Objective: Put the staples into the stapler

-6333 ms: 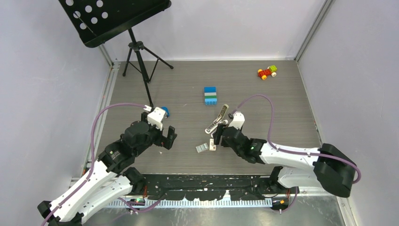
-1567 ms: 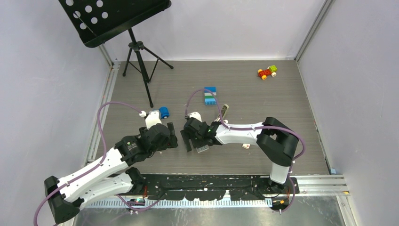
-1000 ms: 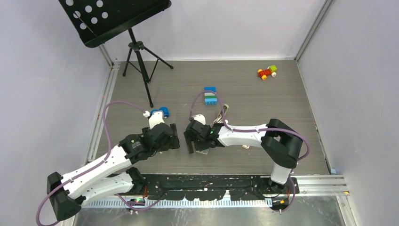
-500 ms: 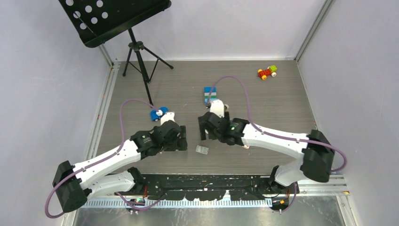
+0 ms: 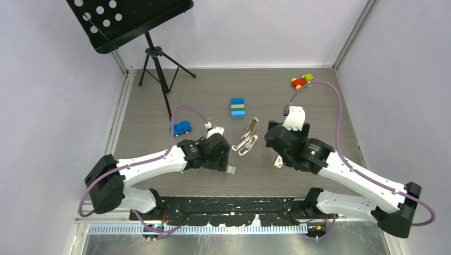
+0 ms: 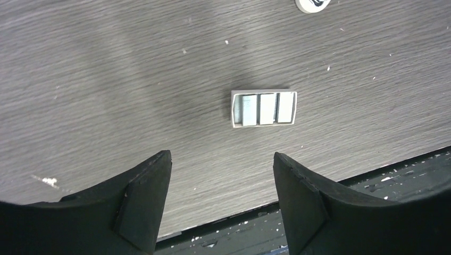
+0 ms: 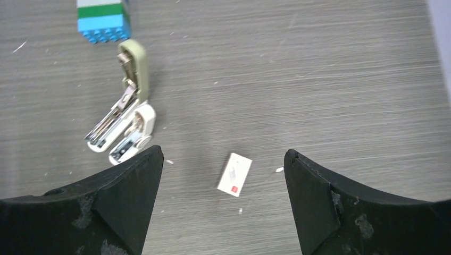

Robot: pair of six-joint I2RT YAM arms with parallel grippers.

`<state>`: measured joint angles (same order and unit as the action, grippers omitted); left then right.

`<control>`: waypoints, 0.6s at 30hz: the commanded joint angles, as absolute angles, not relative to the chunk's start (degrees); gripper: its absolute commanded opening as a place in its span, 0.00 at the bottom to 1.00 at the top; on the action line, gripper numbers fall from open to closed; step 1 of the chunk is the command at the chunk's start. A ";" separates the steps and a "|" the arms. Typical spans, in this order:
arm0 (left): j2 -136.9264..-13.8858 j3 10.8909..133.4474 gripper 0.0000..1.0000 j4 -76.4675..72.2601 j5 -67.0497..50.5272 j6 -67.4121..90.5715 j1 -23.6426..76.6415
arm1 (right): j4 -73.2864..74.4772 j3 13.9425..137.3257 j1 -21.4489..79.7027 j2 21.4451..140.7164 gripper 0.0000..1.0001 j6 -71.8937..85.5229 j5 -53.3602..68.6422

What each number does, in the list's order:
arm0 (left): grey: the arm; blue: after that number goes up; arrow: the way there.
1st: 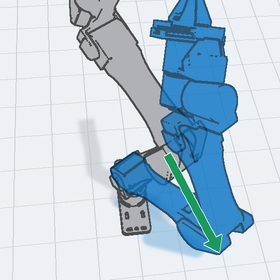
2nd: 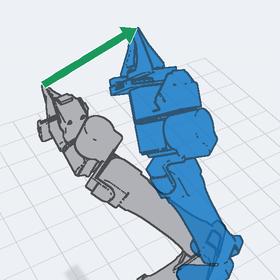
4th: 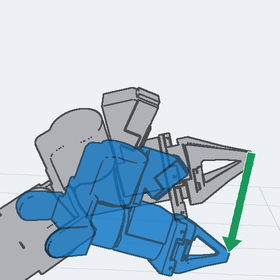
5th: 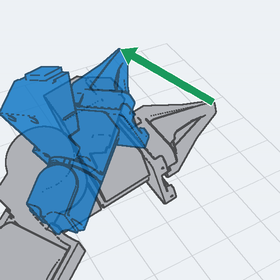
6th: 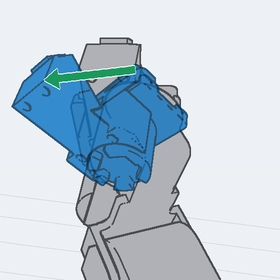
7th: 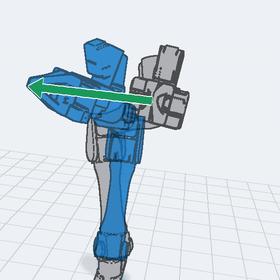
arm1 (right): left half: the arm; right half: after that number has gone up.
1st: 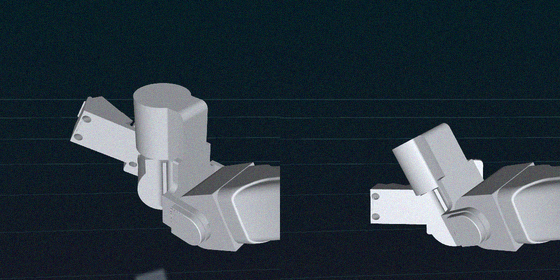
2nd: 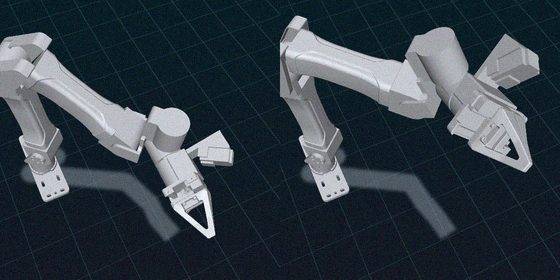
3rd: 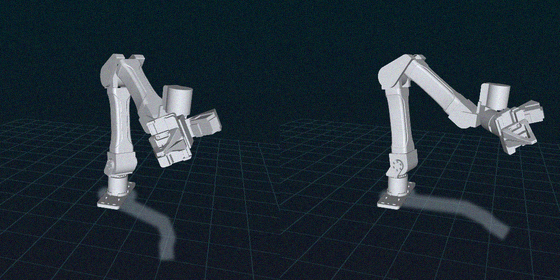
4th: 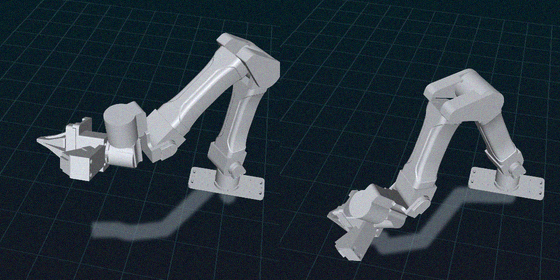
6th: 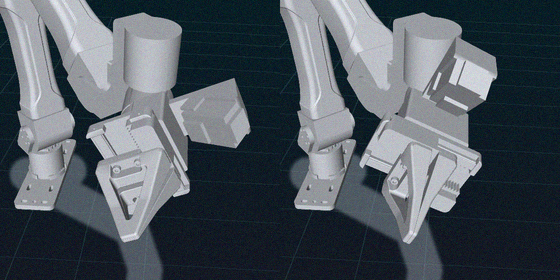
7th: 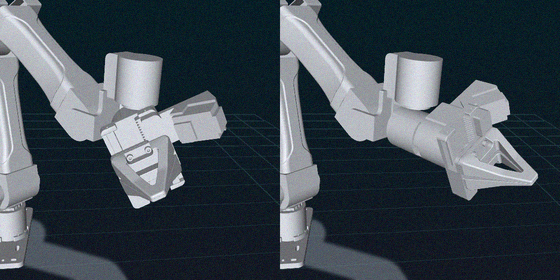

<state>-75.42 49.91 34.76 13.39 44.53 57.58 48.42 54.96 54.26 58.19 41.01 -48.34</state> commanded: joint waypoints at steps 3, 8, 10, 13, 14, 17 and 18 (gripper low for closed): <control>-82.35 54.56 0.66 31.86 13.07 43.15 59.39 | 57.28 57.06 53.99 49.58 0.88 41.81 -60.09; -86.87 57.00 0.53 31.80 13.59 42.98 60.77 | 60.32 57.39 54.01 43.46 0.88 41.63 -62.99; -88.02 57.82 0.48 31.96 13.98 42.98 61.12 | 60.41 57.47 53.97 41.22 0.88 41.42 -62.58; -89.25 58.70 0.39 31.99 15.07 42.98 61.45 | 61.38 58.05 53.96 38.72 0.88 41.50 -61.88; -89.51 58.86 0.37 31.99 15.23 42.98 61.49 | 62.09 58.42 53.96 38.12 0.88 41.82 -61.91; -90.53 59.38 0.31 31.99 16.00 43.06 61.65 | 63.22 58.29 53.96 36.25 0.88 42.88 -62.70; -90.86 59.53 0.28 31.96 16.21 43.09 61.62 | 63.26 58.01 54.03 35.74 0.88 43.30 -62.79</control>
